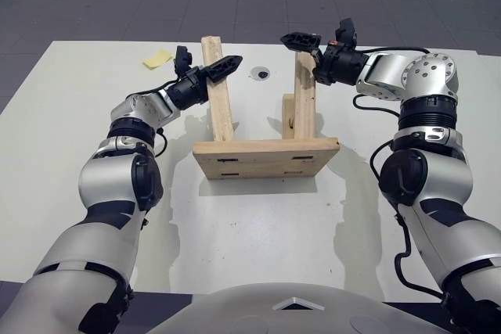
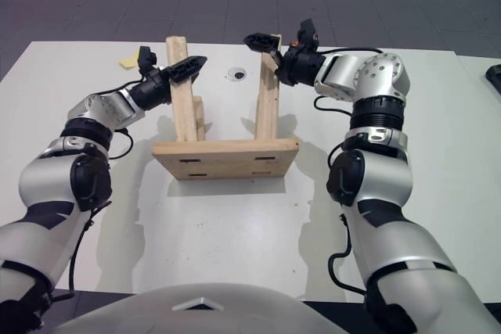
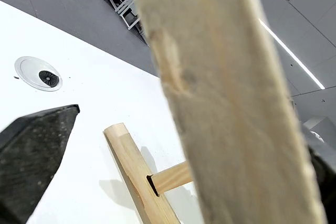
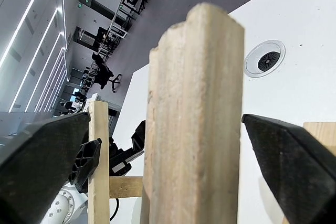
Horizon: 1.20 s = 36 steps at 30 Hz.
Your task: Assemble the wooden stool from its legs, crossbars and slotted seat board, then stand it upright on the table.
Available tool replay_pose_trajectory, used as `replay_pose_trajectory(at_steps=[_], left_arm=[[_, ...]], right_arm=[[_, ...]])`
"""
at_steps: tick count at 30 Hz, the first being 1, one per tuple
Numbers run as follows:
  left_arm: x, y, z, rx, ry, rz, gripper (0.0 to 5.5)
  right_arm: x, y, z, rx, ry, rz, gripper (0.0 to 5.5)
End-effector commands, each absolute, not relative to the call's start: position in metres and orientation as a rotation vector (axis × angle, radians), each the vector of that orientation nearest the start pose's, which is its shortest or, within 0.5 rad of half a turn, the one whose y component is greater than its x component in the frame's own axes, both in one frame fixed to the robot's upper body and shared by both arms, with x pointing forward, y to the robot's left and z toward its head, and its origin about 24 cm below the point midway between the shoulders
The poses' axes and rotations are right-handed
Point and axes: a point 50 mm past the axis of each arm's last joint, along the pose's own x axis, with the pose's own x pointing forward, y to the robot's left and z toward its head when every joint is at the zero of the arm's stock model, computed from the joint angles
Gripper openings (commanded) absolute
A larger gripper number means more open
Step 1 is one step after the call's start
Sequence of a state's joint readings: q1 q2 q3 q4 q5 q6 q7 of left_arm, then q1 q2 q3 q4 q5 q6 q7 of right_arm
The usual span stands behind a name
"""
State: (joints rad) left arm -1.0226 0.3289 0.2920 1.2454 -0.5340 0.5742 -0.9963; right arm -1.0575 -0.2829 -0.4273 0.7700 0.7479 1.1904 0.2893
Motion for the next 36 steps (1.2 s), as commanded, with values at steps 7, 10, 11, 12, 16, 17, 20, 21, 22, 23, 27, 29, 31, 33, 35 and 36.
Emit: replay_pose_trajectory(at_steps=[7, 10, 11, 12, 16, 17, 20, 21, 22, 23, 27, 29, 31, 33, 35, 36], left_arm=[[0.378, 0.2, 0.127, -1.078, 0.225, -0.772, 5.39], [0.379, 0.203, 0.129, -1.113, 0.217, -0.749, 5.39], [0.378, 0.204, 0.13, -1.119, 0.218, -0.751, 5.39], [0.378, 0.205, 0.13, -1.125, 0.218, -0.754, 5.39], [0.373, 0.214, 0.132, -1.118, 0.223, -0.776, 5.39], [0.372, 0.22, 0.131, -1.109, 0.222, -0.762, 5.39], [0.365, 0.244, 0.127, -1.077, 0.189, -0.688, 5.39], [0.361, 0.257, 0.128, -1.051, 0.157, -0.658, 5.39], [0.358, 0.268, 0.13, -1.026, 0.129, -0.637, 5.39], [0.355, 0.283, 0.138, -0.987, 0.071, -0.609, 5.39], [0.327, 0.313, 0.189, -0.532, -0.063, -0.636, 5.39], [0.293, 0.287, 0.211, -0.245, -0.033, -0.767, 5.39], [0.261, 0.26, 0.215, -0.031, 0.045, -0.899, 5.39], [0.235, 0.244, 0.209, 0.158, 0.146, -0.973, 5.39], [0.221, 0.238, 0.204, 0.319, 0.205, -0.985, 5.39], [0.218, 0.235, 0.204, 0.369, 0.219, -0.992, 5.39]], right_arm=[[0.364, -0.15, 0.15, 0.833, 0.692, 0.688, 5.38], [0.365, -0.153, 0.151, 0.838, 0.672, 0.684, 5.38], [0.366, -0.156, 0.151, 0.842, 0.664, 0.683, 5.38], [0.366, -0.158, 0.151, 0.844, 0.657, 0.68, 5.38], [0.366, -0.168, 0.155, 0.844, 0.618, 0.672, 5.38], [0.366, -0.172, 0.157, 0.844, 0.602, 0.665, 5.38], [0.366, -0.187, 0.163, 0.85, 0.558, 0.635, 5.38], [0.365, -0.195, 0.166, 0.847, 0.538, 0.62, 5.38], [0.363, -0.202, 0.17, 0.843, 0.521, 0.609, 5.38], [0.36, -0.213, 0.176, 0.826, 0.488, 0.588, 5.38], [0.331, -0.249, 0.236, 0.582, 0.1, 0.51, 5.38], [0.304, -0.249, 0.26, 0.339, -0.147, 0.512, 5.38], [0.285, -0.242, 0.252, 0.022, -0.188, 0.517, 5.38], [0.263, -0.243, 0.221, -0.155, -0.068, 0.646, 5.38], [0.246, -0.248, 0.199, -0.193, 0.066, 0.744, 5.38], [0.241, -0.253, 0.194, -0.173, 0.113, 0.785, 5.38]])
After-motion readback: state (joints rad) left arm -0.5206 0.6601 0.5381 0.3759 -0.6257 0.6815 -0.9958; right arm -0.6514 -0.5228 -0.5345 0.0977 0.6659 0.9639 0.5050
